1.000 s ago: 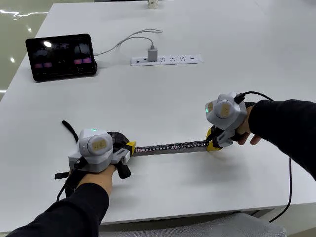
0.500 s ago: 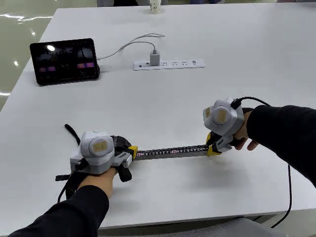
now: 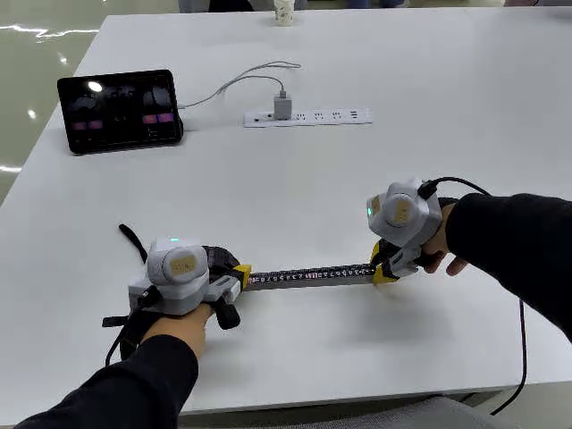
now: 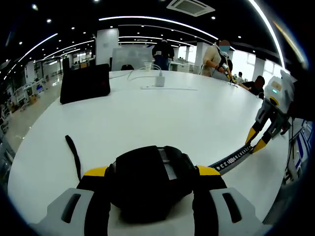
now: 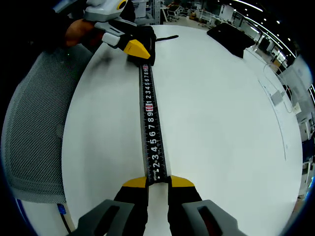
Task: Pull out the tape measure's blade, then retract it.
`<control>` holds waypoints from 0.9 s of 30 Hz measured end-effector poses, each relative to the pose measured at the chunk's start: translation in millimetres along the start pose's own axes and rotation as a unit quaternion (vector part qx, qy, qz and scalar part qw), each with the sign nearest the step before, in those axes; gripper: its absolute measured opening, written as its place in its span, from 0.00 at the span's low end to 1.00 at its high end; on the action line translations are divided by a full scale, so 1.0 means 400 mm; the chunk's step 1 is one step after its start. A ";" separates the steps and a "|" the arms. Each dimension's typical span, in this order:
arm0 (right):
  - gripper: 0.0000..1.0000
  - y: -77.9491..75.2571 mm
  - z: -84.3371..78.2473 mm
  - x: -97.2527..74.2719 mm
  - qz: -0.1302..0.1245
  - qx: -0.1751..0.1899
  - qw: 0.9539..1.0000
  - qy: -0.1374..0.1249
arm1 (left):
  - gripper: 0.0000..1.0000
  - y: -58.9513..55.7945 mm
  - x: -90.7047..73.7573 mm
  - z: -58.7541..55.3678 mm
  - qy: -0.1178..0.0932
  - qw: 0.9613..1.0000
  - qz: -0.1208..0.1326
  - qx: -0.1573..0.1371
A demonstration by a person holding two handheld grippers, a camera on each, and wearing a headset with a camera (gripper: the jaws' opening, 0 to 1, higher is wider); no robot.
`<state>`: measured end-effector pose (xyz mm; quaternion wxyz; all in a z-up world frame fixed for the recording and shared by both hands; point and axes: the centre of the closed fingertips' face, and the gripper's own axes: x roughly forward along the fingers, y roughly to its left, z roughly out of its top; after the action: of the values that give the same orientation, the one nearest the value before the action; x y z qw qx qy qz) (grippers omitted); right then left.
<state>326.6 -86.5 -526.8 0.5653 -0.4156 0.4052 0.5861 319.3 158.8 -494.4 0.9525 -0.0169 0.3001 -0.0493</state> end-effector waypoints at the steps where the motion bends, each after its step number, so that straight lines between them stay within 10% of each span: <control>1: 0.11 0.000 0.001 0.000 0.000 0.000 1.000 0.000 | 0.63 0.000 0.000 0.000 0.000 1.000 0.000 0.000; 27: 0.11 -0.001 0.032 0.009 -0.004 0.024 1.000 0.004 | 0.63 0.001 -0.001 -0.002 0.003 1.000 0.000 0.000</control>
<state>326.8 -73.4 -526.0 0.5760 -0.4058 0.4196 0.5722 318.5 159.1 -494.8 0.9517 -0.0164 0.3024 -0.0496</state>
